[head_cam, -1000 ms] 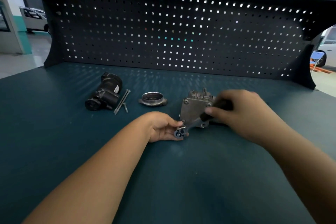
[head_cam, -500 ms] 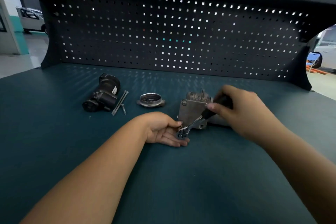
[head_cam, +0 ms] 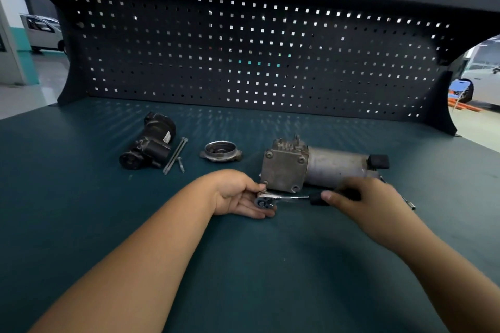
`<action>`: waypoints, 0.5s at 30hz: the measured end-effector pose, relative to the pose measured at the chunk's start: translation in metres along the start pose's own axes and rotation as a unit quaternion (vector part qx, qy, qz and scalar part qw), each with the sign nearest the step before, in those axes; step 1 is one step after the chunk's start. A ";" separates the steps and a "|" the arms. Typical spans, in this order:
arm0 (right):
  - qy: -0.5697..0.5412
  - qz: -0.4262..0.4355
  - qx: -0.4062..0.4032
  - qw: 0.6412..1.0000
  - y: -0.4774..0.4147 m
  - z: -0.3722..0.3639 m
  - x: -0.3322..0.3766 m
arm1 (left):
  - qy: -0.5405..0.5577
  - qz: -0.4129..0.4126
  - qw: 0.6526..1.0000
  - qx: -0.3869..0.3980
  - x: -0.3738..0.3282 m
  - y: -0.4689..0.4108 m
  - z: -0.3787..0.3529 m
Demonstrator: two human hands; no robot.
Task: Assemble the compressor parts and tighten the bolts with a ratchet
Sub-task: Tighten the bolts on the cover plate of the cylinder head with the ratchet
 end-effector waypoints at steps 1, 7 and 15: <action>-0.001 0.009 -0.004 1.000 -0.004 0.007 0.010 | 0.002 -0.001 1.000 0.000 0.000 0.000 0.000; 0.059 0.118 0.002 0.991 -0.020 0.020 0.105 | -0.002 0.005 1.000 -0.017 -0.001 -0.002 0.002; 0.155 0.201 0.031 0.967 -0.037 -0.005 0.169 | -0.017 -0.008 0.998 -0.054 -0.001 -0.002 0.004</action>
Point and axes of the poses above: each hand's wrist, its own y-axis away from the middle knuckle, its own z-axis out of the back of the hand, x = y × z, the point moved 6 cm from there along -y, towards the middle knuckle, and after that the axes turned 9 degrees about -z, right-handed, at the moved point
